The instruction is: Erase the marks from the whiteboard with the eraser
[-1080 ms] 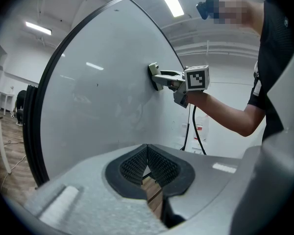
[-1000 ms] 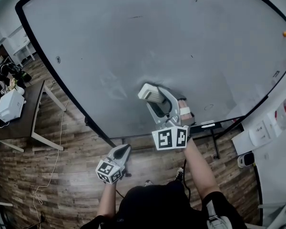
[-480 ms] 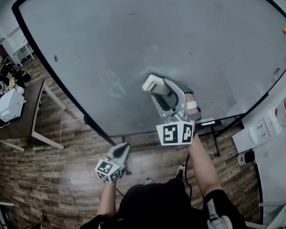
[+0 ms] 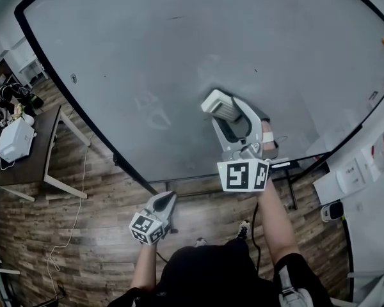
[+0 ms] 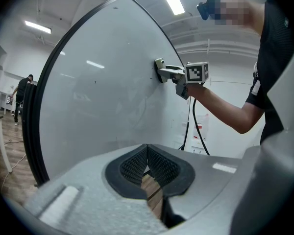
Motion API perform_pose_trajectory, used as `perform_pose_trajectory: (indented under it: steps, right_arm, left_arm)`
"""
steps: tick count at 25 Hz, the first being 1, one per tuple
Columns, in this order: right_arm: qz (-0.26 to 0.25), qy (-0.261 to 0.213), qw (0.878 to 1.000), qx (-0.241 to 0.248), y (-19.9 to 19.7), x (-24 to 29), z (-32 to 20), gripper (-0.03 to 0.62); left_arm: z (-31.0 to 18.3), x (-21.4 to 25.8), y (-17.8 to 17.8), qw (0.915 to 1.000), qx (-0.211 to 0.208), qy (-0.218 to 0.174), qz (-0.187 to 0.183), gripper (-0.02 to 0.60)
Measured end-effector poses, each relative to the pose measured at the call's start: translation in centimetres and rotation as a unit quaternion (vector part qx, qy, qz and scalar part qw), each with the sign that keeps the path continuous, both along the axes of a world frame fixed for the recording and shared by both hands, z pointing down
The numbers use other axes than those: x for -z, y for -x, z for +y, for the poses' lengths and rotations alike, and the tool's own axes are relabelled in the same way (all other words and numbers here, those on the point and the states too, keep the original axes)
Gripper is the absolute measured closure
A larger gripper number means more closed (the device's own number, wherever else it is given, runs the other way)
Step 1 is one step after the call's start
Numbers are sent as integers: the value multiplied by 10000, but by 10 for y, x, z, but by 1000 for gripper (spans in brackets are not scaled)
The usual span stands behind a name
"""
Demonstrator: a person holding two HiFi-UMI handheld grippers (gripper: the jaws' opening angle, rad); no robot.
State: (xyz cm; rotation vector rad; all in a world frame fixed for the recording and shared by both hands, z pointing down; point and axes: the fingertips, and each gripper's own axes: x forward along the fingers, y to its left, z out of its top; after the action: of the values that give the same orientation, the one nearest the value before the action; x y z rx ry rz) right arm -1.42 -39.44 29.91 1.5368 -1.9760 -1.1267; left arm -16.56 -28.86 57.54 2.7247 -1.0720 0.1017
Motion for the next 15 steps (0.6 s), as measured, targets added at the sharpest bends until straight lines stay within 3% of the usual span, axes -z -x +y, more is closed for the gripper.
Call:
perform_pose_trajectory:
  steps: [5, 10, 15]
  right_arm:
    - [253, 309, 9987, 316, 34, -38, 0, 341]
    - [950, 411, 9934, 488, 67, -83, 1, 341]
    - [1130, 253, 9926, 365, 63, -72, 0, 341]
  left_arm:
    - [2, -3, 6, 9999, 101, 23, 14, 571]
    - [4, -6, 12, 9998, 181, 83, 23, 571]
    - [3, -5, 11, 9998, 191, 78, 47, 571]
